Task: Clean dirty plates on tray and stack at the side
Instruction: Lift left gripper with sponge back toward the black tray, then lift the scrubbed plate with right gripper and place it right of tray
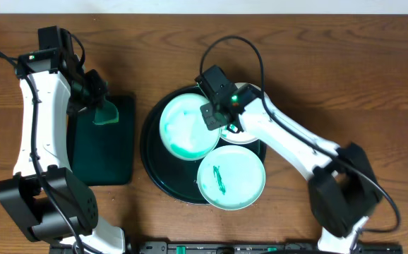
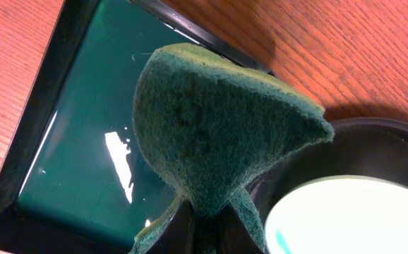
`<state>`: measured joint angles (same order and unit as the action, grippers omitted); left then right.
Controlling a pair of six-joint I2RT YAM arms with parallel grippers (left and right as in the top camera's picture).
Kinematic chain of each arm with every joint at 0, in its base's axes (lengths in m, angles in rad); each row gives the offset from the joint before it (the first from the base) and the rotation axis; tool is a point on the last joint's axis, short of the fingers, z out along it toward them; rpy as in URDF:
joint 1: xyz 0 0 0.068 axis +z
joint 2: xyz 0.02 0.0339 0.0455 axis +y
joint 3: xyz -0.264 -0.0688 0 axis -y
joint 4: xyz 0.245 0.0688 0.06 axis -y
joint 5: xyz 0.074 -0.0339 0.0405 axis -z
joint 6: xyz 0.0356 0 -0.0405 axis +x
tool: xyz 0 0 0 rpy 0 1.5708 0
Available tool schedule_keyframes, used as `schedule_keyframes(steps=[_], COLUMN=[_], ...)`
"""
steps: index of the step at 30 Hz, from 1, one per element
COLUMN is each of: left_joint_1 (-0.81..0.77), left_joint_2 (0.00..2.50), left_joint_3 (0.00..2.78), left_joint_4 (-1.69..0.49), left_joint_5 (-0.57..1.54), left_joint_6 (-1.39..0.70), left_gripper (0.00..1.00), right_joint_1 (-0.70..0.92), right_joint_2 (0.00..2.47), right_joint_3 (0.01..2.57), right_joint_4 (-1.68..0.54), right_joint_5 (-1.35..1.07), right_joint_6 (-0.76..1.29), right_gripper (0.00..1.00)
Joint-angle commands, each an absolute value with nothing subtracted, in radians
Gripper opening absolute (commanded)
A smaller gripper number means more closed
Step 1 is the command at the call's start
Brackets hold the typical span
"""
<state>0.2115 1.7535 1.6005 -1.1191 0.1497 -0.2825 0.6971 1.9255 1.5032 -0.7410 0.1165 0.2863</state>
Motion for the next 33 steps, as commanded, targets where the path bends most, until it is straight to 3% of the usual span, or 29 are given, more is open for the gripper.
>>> schedule_keyframes(steps=[1,7,16,25,33], left_joint_1=[0.213,0.213,0.213,0.213,0.213], left_joint_2=[1.752,1.752,1.752,1.752,1.752], left_joint_3=[1.605,1.603,1.601,1.601,1.601], left_joint_4=[-1.122,-1.121,-1.126,-1.125,-1.125], left_joint_5=[0.137,0.137,0.092,0.092,0.090], left_joint_6=[-0.266,-0.266,-0.262,-0.262,-0.259], left_gripper=[0.07,0.07,0.07,0.07,0.07], right_joint_1=[0.765,0.937,1.114,1.142,1.142], right_joint_2=[1.848,1.819,1.819,1.819,1.819], right_joint_3=[1.531,1.531,1.531,1.531,1.531], right_joint_4=[-0.736,-0.663,-0.375,-0.156,-0.210], right_joint_5=[0.443,0.932,1.379,1.462,1.452], right_joint_6=[0.178,0.030,-0.281,-0.514,-0.405], right_gripper=[0.01,0.01,0.01,0.01,0.01])
